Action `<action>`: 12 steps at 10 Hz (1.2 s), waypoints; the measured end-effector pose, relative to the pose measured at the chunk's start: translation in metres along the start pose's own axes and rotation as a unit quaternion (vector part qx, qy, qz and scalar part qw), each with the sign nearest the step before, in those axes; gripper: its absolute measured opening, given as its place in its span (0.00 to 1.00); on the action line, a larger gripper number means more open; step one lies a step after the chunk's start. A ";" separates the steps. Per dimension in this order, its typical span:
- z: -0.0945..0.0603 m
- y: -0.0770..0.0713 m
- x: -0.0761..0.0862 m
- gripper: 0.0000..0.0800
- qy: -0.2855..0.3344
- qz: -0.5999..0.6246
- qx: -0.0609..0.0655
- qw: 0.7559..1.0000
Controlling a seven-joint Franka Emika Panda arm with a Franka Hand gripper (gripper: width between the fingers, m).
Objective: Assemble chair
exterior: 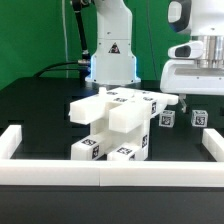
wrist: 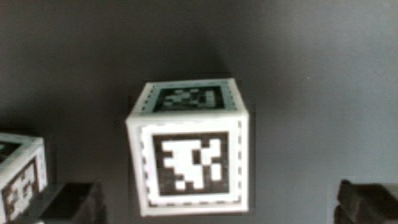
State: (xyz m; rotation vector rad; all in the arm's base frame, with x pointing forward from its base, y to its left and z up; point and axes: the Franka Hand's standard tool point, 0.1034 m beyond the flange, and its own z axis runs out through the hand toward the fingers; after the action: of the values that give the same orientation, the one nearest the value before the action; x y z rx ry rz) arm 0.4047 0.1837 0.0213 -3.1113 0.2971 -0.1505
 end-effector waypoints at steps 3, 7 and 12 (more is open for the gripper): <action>0.012 -0.001 -0.012 0.81 -0.007 -0.011 -0.008 1.000; 0.014 0.000 -0.015 0.63 -0.010 -0.015 -0.011 1.000; 0.013 0.005 -0.009 0.35 -0.008 -0.014 -0.011 1.000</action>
Offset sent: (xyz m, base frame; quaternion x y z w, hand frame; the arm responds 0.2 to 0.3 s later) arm -0.0106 0.0031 -0.0095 -0.0069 0.0086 0.0027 0.9999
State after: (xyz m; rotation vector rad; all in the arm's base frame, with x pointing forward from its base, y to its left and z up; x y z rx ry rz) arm 0.3966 0.1804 0.0077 -3.1377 0.2560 -0.1226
